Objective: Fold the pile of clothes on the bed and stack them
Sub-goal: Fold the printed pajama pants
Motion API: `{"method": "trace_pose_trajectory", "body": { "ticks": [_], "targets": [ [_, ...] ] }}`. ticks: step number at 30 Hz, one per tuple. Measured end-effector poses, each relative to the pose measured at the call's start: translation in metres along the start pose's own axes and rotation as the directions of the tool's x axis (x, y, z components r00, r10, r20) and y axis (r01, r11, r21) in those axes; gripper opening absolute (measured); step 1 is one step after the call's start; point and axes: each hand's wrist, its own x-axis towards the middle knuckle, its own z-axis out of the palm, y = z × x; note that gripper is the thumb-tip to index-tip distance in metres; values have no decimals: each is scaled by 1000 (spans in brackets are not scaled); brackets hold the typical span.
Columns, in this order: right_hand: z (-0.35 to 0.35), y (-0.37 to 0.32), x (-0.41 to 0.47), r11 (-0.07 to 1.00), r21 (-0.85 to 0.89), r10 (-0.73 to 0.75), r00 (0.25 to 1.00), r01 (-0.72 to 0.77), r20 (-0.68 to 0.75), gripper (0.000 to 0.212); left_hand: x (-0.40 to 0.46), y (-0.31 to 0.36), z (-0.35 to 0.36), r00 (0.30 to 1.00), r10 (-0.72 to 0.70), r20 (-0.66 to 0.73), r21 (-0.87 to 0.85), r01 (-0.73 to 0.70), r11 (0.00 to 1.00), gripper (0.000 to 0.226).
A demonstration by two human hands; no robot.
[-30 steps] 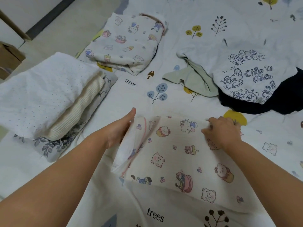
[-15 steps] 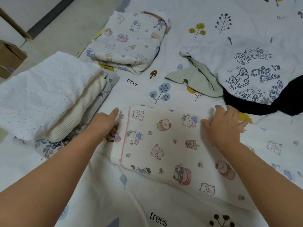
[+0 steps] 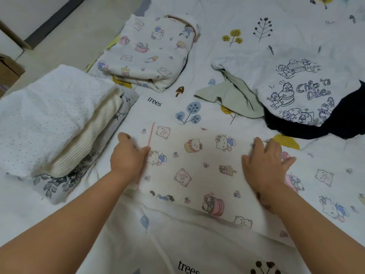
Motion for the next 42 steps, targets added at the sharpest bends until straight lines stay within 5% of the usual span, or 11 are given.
{"method": "trace_pose_trajectory", "body": {
  "ticks": [3,6,10,20,22,24,26,29,35,38,42],
  "targets": [
    [-3,-4,-8,998,60,17,996,-12,-83,64,-17,16,17,900,367,-234,161,-336,928,54],
    [0,-21,-28,994,97,-34,993,44,-109,73,-36,30,55,738,675,6,384,-625,680,62],
    [30,-6,-22,1000,8,6,992,-7,123,76,-14,5,79,746,540,389,579,-654,486,76],
    [36,6,-9,1000,-12,10,979,-8,204,74,6,-10,81,749,574,330,440,-660,609,75],
    [27,-5,-18,999,43,-12,994,7,105,69,3,-5,68,780,623,67,385,-596,704,60],
    [21,-24,-32,966,236,-92,993,108,-77,55,5,0,55,880,461,-116,328,-404,854,53],
    [19,-46,-52,869,397,-232,951,296,-202,41,10,4,45,973,219,-77,217,-198,956,55],
    [21,-74,-76,763,492,-416,901,419,-123,34,21,8,34,990,72,124,79,-82,994,46],
    [13,-89,-80,731,634,-385,919,252,79,39,25,30,7,802,-99,590,-326,349,879,20],
    [-13,-89,-86,615,786,-322,930,64,177,41,9,55,-7,721,29,692,-340,291,894,20],
    [-48,-83,-95,279,948,-286,929,-153,234,17,-19,97,-15,609,202,767,-350,133,927,30]
  ]
}}
